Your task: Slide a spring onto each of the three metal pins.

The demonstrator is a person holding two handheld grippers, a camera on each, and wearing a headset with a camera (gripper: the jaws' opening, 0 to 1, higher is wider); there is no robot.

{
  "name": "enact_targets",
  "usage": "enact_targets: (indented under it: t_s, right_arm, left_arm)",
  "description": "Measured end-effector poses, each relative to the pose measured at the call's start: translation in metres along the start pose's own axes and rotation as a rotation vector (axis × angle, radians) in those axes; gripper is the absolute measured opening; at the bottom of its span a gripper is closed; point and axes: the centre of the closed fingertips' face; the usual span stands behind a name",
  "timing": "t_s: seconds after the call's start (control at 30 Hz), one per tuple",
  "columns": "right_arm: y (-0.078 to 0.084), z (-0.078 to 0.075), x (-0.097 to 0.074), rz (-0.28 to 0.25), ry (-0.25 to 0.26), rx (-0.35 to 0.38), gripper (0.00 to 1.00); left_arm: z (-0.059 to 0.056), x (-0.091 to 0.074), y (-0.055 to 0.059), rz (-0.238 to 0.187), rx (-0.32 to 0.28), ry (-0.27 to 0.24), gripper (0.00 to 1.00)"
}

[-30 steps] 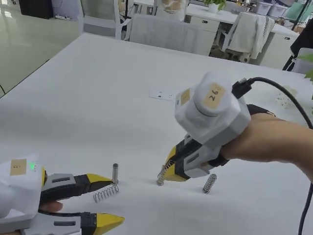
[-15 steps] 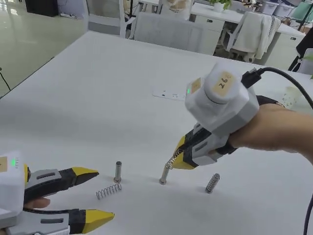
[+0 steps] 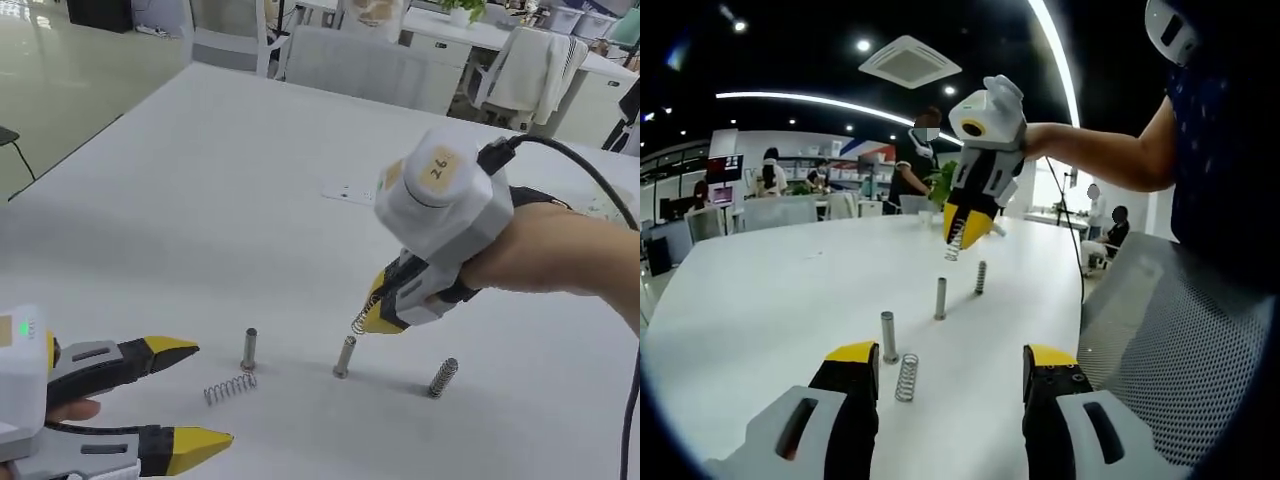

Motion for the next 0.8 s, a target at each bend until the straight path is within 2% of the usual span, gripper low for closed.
enact_targets:
  t_s: [0.37, 0.8]
  right_arm:
    - [0.009, -0.005, 0.017, 0.052, -0.024, 0.006, 0.09]
    - [0.01, -0.004, 0.028, 0.063, -0.048, 0.018, 0.09]
  left_arm:
    - [0.001, -0.003, 0.001, -0.002, -0.002, -0.009, 0.53]
    - [0.003, -0.007, 0.003, -0.001, -0.004, -0.019, 0.52]
Point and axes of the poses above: the centre of the closed fingertips' face, and the gripper's own axes: x roughly forward along the fingers, z roughly to its left, y roughly out of its underside, and after that the axes turned 3 degrees about -x, right-handed
